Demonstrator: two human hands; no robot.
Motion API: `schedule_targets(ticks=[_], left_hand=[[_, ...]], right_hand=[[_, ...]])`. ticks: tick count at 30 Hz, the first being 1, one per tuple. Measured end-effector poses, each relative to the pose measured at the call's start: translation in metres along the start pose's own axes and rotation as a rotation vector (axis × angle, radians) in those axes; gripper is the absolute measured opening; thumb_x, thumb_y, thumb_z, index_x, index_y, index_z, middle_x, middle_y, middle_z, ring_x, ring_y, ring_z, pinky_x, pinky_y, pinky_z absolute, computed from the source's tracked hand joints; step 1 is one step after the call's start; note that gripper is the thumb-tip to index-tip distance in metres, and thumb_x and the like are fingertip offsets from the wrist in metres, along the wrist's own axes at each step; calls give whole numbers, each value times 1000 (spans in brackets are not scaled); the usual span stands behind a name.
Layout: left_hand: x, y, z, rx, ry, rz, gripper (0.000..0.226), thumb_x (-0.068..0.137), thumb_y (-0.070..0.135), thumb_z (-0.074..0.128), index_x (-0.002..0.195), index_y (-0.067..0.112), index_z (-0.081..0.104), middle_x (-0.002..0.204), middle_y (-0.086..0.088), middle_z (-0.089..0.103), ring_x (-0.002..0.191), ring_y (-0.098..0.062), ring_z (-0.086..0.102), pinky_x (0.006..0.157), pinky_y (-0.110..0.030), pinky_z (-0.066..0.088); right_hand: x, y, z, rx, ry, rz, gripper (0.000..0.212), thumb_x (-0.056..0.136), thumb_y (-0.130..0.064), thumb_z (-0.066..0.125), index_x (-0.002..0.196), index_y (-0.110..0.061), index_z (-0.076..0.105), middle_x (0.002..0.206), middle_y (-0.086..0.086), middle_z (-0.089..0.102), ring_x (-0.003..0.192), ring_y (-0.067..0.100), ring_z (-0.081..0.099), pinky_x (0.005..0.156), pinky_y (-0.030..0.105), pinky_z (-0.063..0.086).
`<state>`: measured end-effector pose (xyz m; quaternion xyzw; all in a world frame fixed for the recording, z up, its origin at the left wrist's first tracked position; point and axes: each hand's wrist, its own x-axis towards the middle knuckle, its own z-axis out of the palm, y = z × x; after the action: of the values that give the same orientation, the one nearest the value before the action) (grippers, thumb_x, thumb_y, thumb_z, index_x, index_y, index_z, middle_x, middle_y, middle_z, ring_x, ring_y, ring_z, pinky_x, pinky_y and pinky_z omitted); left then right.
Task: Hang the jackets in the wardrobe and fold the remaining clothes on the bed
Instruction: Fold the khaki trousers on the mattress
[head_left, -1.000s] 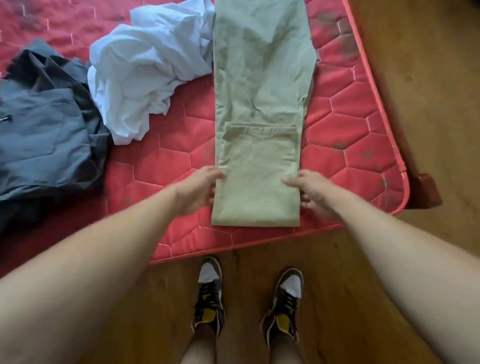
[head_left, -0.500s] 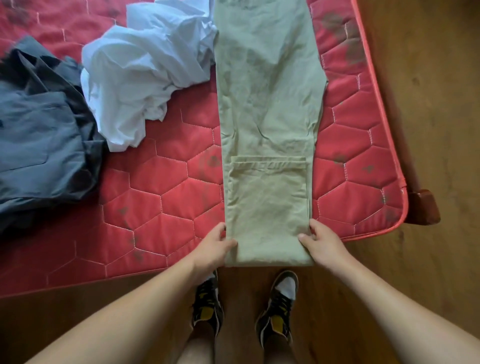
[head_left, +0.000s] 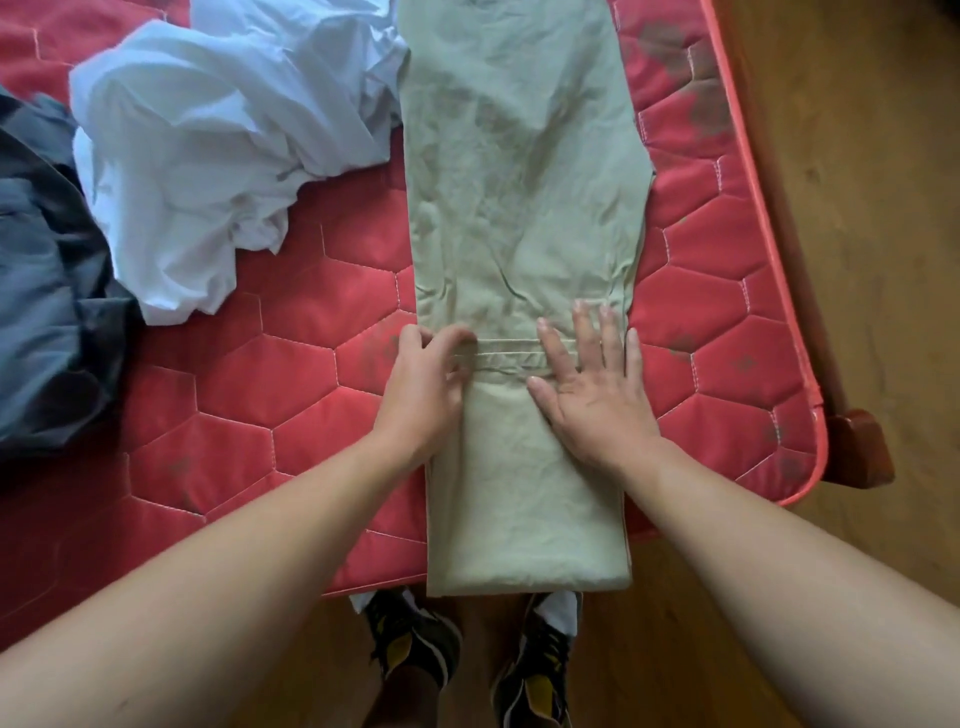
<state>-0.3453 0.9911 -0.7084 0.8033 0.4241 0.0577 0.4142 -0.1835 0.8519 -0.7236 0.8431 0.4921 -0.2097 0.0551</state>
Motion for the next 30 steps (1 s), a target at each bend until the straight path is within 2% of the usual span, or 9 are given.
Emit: schedule_targets(ticks=[3,6,11,16,19,21,23,27,30], left_hand=[[-12,2,-8,-3,14,-40,38,89,7,67,125,20,62,111,-4,42,101,-13,50,96,-27,46],[4,13,-16,230,44,31,54,87,22,69,139,22,54,137,-11,39,126,-31,44,101,-48,48],[105,25,-19,561,32,231,70,98,44,53,160,32,22,167,-19,3,155,-35,0,124,-49,17],[161,-7,-24,755,-79,275,70,98,69,23,160,42,3,168,-16,-12,156,-28,-10,126,-49,4],[163,-5,-21,783,-49,231,68,95,71,26,157,44,17,168,-17,4,155,-30,4,125,-49,6],[172,10,-24,782,50,232,59,93,65,37,145,39,41,157,-17,30,148,-32,23,122,-50,12],[202,27,-30,783,174,325,52,93,54,46,138,29,51,151,-16,38,146,-34,30,121,-50,16],[279,36,-43,756,142,294,65,100,58,36,158,30,27,168,-17,8,156,-32,1,126,-46,-3],[300,21,-40,789,116,259,71,97,68,28,159,36,22,169,-13,7,156,-33,1,125,-54,-1]], right_hand=[[-4,-2,-11,12,-22,13,76,96,-67,28,162,-36,3,169,6,-14,153,30,-22,123,59,-6],[9,1,-35,8,66,12,76,95,-66,38,160,-31,19,169,10,2,156,30,-8,124,59,-3],[100,4,-69,-38,214,-84,77,97,-62,39,162,-26,17,170,11,0,156,33,-8,124,60,0],[185,33,-74,-112,131,-57,81,91,-79,14,160,-41,-5,169,4,-17,154,32,-21,120,62,-11],[187,38,-74,-131,114,-53,82,87,-83,9,158,-44,0,170,5,-8,155,33,-13,120,62,-10],[191,35,-87,-79,165,-62,76,89,-79,18,155,-41,20,166,11,13,153,34,9,117,61,8],[214,34,-109,-10,292,-95,69,92,-71,26,151,-36,33,160,13,25,148,34,20,114,62,20],[287,32,-136,-22,232,-132,75,95,-72,23,160,-40,5,170,5,-9,155,33,-14,119,68,-2],[308,38,-121,-69,232,-124,80,91,-80,12,160,-43,-1,170,3,-15,154,33,-21,117,69,-6]])
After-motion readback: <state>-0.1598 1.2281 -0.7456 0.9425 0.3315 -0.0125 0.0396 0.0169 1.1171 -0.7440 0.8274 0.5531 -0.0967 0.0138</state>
